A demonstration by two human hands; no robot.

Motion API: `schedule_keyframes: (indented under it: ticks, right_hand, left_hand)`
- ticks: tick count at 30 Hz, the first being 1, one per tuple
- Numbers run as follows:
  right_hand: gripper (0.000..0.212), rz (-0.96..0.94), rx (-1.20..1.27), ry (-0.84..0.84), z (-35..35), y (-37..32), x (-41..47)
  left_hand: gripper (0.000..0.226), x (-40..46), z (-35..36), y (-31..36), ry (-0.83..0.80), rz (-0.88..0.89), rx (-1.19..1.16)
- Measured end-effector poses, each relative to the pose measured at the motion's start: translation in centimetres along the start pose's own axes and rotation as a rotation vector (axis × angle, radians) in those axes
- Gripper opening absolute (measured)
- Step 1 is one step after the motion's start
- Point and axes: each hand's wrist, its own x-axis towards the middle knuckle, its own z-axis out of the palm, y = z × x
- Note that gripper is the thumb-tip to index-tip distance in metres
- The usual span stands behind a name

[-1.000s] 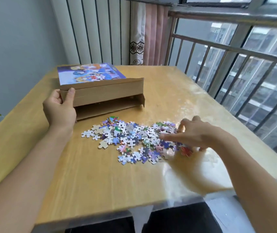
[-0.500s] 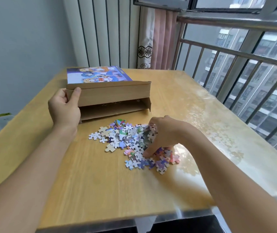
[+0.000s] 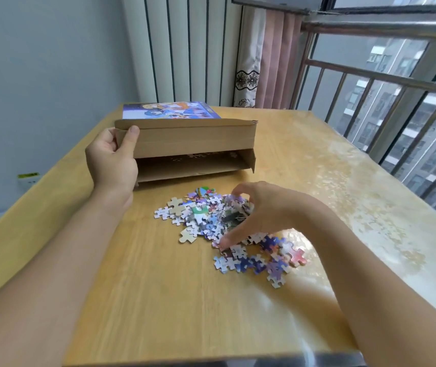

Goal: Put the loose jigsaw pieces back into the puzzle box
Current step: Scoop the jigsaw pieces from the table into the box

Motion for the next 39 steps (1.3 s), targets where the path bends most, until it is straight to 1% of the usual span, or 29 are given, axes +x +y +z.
schedule_keyframes:
  ticks: [1,3,7,9,12,15,17,20,24,28,30,33,35,37,39]
  right_hand:
    - [0.104,-0.021,-0.049,0.012,0.4,-0.4,0.1]
    - [0.098,-0.063,-0.083,0.023,0.9,-0.9,0.4]
    - [0.078,-0.081,-0.009,0.054,0.5,-0.6,0.5]
    - [0.064,-0.099,0.039,0.081,0.3,-0.3,0.6]
    - [0.040,-0.132,0.209,0.109,0.3,0.1,0.8]
    - [0.029,-0.156,0.422,0.085,0.3,0.5,0.8]
    - [0.026,-0.183,0.553,0.081,0.0,0.8,0.7]
    - [0.028,-0.205,0.725,0.085,-0.3,1.1,0.6]
    - [0.028,-0.201,0.947,0.154,-0.2,1.3,0.8]
    - [0.026,-0.195,1.318,0.156,-0.3,0.8,1.4]
    - [0.024,-0.221,1.463,0.157,-0.5,0.2,1.8]
    - [0.026,-0.221,1.516,0.204,-1.3,-0.7,2.6]
    - [0.028,-0.152,1.509,0.205,-1.7,-1.2,3.0]
    - [0.021,-0.065,1.504,0.176,-2.0,-1.4,3.4]
    - [0.019,0.029,1.511,0.127,-2.1,-1.6,4.0]
  left_hand:
    - [0.017,0.0,0.0,0.0,-0.003,0.001,-0.009]
    - [0.014,-0.2,0.2,0.2,-0.004,0.007,-0.025]
    - [0.014,-0.5,0.4,0.6,0.004,0.017,-0.041]
    - [0.014,-0.4,0.4,0.6,0.004,0.010,-0.046]
    - [0.013,-0.4,0.4,0.7,0.002,0.006,-0.055]
    - [0.011,-0.5,0.4,0.9,0.008,0.011,-0.037]
    - [0.010,-0.5,0.3,1.2,0.015,0.019,-0.038]
    - [0.009,-0.3,0.1,1.6,0.017,0.024,-0.048]
    - [0.010,0.0,-0.2,2.2,0.014,0.036,-0.078]
    - [0.008,0.3,-0.4,2.9,0.037,0.061,-0.119]
    - [0.010,0.3,-0.5,3.1,0.046,0.051,-0.101]
    - [0.011,0.2,-0.5,3.4,0.055,0.039,-0.092]
    - [0.012,0.1,-0.4,3.6,0.060,0.025,-0.078]
    - [0.013,0.1,-0.4,3.7,0.060,0.017,-0.085]
    - [0.013,0.1,-0.4,3.7,0.060,0.012,-0.097]
